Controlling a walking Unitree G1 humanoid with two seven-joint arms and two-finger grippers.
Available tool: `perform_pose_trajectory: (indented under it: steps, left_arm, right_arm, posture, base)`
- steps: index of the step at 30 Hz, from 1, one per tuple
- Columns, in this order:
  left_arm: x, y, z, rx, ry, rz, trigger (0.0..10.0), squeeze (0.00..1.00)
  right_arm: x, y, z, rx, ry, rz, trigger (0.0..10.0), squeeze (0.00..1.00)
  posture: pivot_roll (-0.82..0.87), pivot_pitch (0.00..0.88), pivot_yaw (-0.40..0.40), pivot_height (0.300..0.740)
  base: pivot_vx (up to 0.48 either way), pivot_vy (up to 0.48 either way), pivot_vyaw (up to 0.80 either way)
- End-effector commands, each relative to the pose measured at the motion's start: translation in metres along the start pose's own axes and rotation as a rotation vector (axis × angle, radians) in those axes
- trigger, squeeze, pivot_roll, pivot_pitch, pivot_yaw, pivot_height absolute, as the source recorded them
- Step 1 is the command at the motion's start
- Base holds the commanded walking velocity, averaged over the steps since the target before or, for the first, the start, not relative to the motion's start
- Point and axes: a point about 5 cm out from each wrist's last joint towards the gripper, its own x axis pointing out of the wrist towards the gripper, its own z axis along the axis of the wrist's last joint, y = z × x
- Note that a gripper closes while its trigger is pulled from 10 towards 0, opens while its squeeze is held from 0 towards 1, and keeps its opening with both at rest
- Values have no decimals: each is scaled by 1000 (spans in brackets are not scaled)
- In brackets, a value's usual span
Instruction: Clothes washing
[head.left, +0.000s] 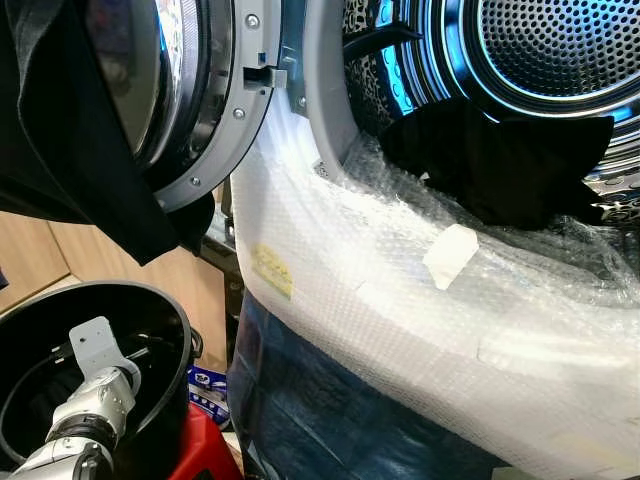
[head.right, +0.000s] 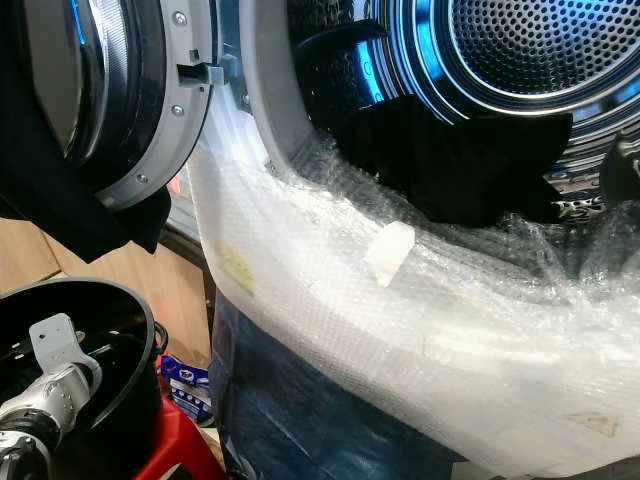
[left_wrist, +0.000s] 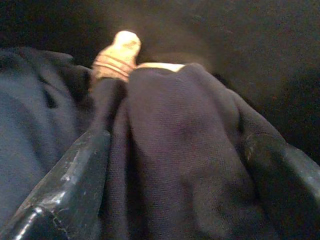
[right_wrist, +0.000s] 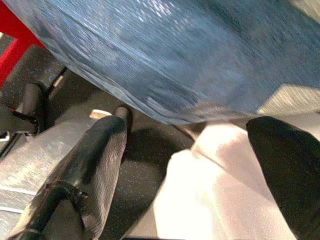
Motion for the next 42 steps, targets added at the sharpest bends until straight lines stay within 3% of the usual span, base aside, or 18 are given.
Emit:
perform_pose_trajectory:
  steps: [1,3,5,9,12,15,23,24,25,42]
  left_arm:
    - [0,-9,-4,-45,9,-21,10000,0]
    - [0,-10,-4,-57,6,-19,10000,0]
    - [0,2,-6,-89,13,51,10000,0]
    - [0,11,-5,-135,0,86,10000,0]
    - [0,13,4,-165,-43,72,10000,0]
    - [0,18,2,-200,-15,100,10000,0]
    - [0,16,-5,-255,3,108,10000,0]
    - [0,14,-8,-285,16,108,2863,0]
    - [0,14,-10,-301,22,102,0,0]
    - [0,13,-13,-279,13,110,0,0]
  right_arm:
    - [-3,-8,-4,-5,12,-17,10000,0]
    - [-3,-9,-5,-3,13,-18,10000,0]
    - [-3,-8,-7,1,18,-14,10000,0]
    - [-3,-8,-6,4,16,-13,10000,0]
    - [-4,-10,-3,4,2,-14,10000,0]
    - [-4,-13,-3,7,2,-20,10000,0]
    - [-6,-17,-6,-1,14,-28,10000,0]
    - [-7,-19,-6,-1,16,-30,10000,0]
    - [-7,-19,-7,-4,19,-30,10000,0]
    - [-4,-17,7,-23,0,-21,10000,0]
  posture:
    - [-46,42,-198,740]
    - [-47,44,-199,740]
    - [-60,52,-204,740]
    - [-68,56,-208,740]
    - [-80,55,-214,740]
    - [-76,49,-219,740]
    - [-74,29,-235,740]
    - [-73,25,-239,740]
    - [-73,25,-239,740]
    - [-65,33,-246,740]
  base:
    - [0,0,0]
    - [0,0,0]
    - [0,0,0]
    - [0,0,0]
    - [0,0,0]
    - [0,0,0]
    - [0,0,0]
    - [0,0,0]
    - [0,0,0]
    - [0,0,0]
